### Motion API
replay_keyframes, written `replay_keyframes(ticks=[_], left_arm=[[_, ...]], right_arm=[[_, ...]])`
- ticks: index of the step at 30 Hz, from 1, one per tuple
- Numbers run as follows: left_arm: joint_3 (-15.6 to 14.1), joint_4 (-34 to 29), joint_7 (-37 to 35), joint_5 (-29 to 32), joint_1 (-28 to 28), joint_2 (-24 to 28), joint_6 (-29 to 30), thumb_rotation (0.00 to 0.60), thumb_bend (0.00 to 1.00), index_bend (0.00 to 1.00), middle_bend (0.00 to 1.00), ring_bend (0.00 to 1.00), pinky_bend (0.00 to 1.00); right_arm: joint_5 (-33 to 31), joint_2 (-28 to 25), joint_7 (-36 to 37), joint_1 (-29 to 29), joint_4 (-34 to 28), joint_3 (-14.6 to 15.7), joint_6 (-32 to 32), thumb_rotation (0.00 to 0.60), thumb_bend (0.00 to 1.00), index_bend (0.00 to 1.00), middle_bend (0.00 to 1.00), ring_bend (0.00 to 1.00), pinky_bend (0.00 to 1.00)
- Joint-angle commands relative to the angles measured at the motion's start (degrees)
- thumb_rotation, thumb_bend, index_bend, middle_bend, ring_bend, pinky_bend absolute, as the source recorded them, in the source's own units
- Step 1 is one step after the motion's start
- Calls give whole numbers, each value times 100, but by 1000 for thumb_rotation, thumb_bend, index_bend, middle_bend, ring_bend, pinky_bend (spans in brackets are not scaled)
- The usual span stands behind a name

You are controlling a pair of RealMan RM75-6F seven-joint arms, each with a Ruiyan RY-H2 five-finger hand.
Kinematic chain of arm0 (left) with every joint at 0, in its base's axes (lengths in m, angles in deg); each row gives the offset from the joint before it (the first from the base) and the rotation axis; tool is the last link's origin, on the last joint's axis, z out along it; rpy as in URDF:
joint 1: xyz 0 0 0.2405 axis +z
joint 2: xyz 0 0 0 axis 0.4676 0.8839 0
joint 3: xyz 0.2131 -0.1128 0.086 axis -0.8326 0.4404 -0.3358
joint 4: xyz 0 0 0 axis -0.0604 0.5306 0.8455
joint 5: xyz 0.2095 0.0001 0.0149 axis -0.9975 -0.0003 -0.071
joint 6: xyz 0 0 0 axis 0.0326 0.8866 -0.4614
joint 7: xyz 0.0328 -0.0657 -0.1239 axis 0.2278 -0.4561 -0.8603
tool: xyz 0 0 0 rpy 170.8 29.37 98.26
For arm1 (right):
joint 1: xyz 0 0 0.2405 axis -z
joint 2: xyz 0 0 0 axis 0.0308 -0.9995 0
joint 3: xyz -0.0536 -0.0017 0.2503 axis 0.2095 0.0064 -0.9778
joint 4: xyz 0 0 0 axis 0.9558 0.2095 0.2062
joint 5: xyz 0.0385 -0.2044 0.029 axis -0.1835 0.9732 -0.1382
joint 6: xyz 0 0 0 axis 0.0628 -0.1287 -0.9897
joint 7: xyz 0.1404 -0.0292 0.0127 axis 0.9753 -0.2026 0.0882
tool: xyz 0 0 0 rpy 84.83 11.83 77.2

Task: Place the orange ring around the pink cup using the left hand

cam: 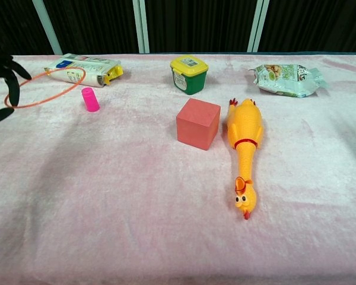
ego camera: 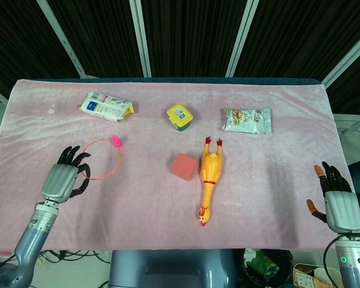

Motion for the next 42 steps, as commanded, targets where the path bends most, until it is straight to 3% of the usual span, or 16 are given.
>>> replay_keyframes(ticks=[1,8,13,22,32,37,42], left_arm=[[253,-65,65,98,-210,108,-92,600,483,731,214,0,0],[863,251,546,978,-978,-3,-991,600,483,732,214,0,0],[1018,795,960,1563,-1465,-398,-1462,600,483,732,208,0,0],[949,1946,1130,2164,-1893,-1145,-1943,600,483,731,202,0,0],[734,2797,869,2206,-1992,-1637,-2182,600,482,728,200,0,0],[644,3285,785,2293,-2044,-1885,-2370,600,429,616,179,0,0],[592,3457,658,2211,-2065,-1952,-2407,600,274,493,154,0,0]], right_arm=[[-13,-1,-2,2,1,-4,7,600,227,0,0,0,181],[-36,15,-39,-5,11,-6,39,600,227,0,0,0,180],[-85,16,-63,-5,30,-23,64,600,228,0,0,0,181],[-98,9,-34,0,63,-40,59,600,226,0,0,0,181],[-88,-1,14,9,72,-52,33,600,227,0,0,0,181],[-94,-12,37,11,71,-52,44,600,227,0,0,0,180],[-101,-15,16,28,48,-58,18,600,227,0,0,0,181]])
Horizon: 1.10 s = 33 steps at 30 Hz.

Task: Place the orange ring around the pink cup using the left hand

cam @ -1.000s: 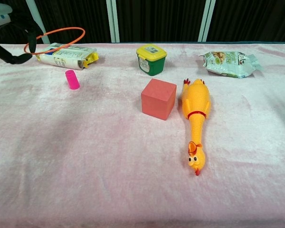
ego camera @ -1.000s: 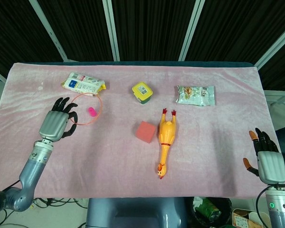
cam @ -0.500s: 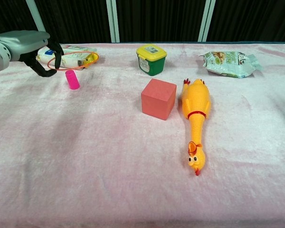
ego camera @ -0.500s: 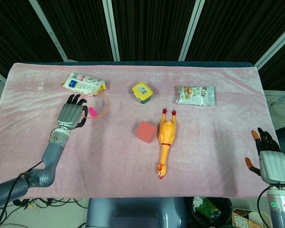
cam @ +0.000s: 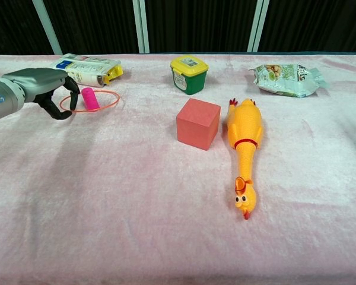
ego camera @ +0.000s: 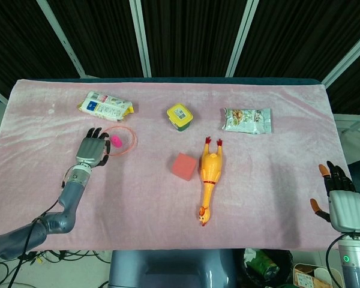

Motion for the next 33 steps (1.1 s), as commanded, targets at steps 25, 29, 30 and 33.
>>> replay_keyframes(ticks=[25,29,30,33], left_arm=[[-225,-2976,251,-723,660,1773,1449,600,210,379,139,0,0],[-568,-4175,362,-1315,1299,2561,2408,600,210,294,101,0,0],[-688,-4431,332,-1450,1493,2772,2626,600,210,276,84,0,0],[-974,-4909,126,-1699,1999,3262,3134,600,210,249,58,0,0]], right_arm=[[-55,-9,-50,44,-40,-8,-8,600,227,0,0,0,181],[-78,-1,-54,51,-36,-13,-4,600,227,0,0,0,181],[-84,6,-51,52,-42,-10,6,600,227,0,0,0,181],[-71,24,-70,47,-43,10,28,600,226,0,0,0,180]])
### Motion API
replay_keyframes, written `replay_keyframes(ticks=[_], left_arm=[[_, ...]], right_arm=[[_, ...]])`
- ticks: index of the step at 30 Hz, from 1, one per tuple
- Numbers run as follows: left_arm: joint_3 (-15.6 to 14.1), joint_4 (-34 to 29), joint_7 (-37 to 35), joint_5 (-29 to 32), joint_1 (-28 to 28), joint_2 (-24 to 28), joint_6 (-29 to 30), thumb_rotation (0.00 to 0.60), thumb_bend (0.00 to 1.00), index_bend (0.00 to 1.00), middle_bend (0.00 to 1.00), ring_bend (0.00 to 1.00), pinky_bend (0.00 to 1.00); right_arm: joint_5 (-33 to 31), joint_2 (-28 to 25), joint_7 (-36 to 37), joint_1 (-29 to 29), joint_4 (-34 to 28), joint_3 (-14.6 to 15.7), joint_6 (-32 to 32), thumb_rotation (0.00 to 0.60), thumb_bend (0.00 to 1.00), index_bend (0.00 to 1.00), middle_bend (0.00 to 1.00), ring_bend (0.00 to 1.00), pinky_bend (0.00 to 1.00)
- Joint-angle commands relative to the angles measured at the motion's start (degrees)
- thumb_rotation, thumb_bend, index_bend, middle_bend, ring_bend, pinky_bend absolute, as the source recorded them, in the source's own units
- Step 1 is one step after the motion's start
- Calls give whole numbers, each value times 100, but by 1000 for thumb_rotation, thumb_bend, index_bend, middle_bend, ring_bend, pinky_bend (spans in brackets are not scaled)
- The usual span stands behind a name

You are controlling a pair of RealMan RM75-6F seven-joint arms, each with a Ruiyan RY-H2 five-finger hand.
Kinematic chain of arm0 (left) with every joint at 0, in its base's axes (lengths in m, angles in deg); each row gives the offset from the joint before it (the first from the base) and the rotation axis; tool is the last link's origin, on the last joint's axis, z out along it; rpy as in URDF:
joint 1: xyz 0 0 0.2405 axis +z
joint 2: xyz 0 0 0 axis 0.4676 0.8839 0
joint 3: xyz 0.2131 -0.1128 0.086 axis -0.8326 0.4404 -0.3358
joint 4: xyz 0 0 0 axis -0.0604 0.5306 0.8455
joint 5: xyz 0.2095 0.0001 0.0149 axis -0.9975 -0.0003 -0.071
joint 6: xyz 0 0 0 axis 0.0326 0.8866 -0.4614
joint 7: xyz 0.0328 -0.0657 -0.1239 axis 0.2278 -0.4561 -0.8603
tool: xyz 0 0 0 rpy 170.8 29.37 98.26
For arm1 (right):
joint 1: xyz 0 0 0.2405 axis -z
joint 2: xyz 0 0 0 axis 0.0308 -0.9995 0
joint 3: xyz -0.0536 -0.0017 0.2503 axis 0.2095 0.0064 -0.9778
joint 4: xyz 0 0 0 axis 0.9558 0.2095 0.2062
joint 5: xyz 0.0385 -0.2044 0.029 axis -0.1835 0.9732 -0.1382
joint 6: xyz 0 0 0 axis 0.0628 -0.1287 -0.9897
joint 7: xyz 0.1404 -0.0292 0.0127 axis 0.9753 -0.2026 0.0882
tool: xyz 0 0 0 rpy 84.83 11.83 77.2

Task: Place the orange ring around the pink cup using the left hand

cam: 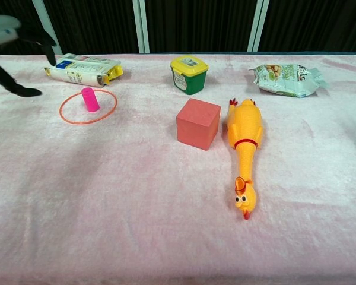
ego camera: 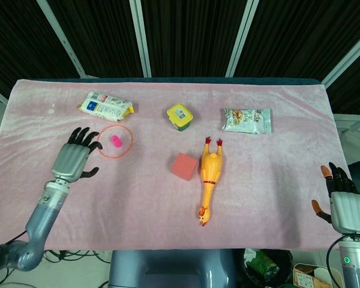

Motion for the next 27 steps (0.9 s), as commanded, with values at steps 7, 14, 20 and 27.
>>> replay_keyframes(ticks=[7,14,20,27], left_arm=[[-1063,-576,-1164,-1495,2002,1247,2276,600,207,190,9,0,0],[-1289,166,-1689,-1440,2551,932,2436,600,173,147,0,0,0],[-1214,190,-1501,-1480,2598,908,2374,600,169,139,0,0,0],[-1123,174,-1503,-1502,2695,921,2389,600,170,139,0,0,0]], right_arm=[[62,59,-102,-15,-19,35,2,600,227,0,0,0,181],[146,90,-200,-29,-73,69,-18,600,227,0,0,0,181],[187,67,-214,-9,-144,65,-88,600,227,0,0,0,181],[151,12,-236,19,-223,37,-126,600,227,0,0,0,181]])
